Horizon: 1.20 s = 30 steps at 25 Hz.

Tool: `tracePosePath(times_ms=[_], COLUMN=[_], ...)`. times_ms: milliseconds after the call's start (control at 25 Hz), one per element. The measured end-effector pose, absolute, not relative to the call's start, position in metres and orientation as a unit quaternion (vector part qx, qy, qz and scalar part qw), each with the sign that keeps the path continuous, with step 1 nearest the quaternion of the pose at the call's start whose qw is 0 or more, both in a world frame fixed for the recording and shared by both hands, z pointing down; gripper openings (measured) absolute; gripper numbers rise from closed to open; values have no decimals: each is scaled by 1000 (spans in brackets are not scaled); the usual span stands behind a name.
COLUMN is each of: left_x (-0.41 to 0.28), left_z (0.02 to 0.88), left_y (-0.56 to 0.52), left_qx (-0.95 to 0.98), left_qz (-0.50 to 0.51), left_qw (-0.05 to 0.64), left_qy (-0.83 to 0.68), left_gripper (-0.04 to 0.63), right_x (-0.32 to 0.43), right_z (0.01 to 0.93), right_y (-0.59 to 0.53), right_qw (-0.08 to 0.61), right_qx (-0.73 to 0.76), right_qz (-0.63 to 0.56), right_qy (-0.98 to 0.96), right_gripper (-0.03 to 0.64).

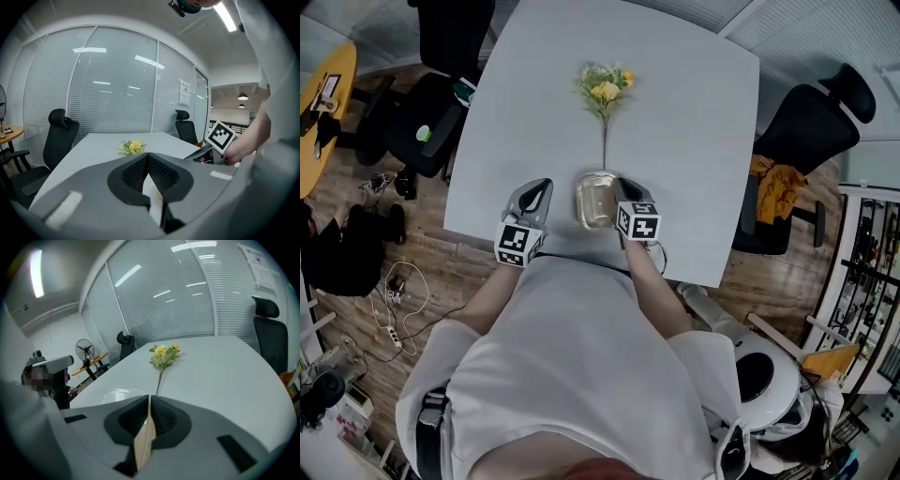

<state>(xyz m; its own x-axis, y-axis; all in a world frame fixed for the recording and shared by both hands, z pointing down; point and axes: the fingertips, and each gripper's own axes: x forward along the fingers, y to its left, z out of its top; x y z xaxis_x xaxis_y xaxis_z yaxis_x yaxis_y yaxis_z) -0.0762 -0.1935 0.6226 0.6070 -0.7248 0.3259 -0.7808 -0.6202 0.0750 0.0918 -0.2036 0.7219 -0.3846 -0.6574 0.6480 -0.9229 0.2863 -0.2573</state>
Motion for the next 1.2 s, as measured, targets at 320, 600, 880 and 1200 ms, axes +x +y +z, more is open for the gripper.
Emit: tracePosePath(times_ms=[320, 600, 880, 1200], left_x=[-78, -78, -82, -73], left_z=[614, 600, 576, 526], left_y=[-186, -183, -180, -190], left_qx=[891, 894, 897, 905], left_qz=[126, 108, 87, 49], left_qw=[102, 96, 83, 36], left_qy=[-423, -424, -426, -421], left_gripper=[9, 9, 9, 9], right_x=[90, 91, 90, 99], right_z=[685, 643, 596, 534], right_y=[-204, -206, -204, -205], right_qw=[193, 156, 110, 69], right_qx=[526, 546, 567, 591], right_qz=[266, 226, 191, 130], right_qy=[-784, -791, -794, -793], right_gripper=[21, 21, 21, 21])
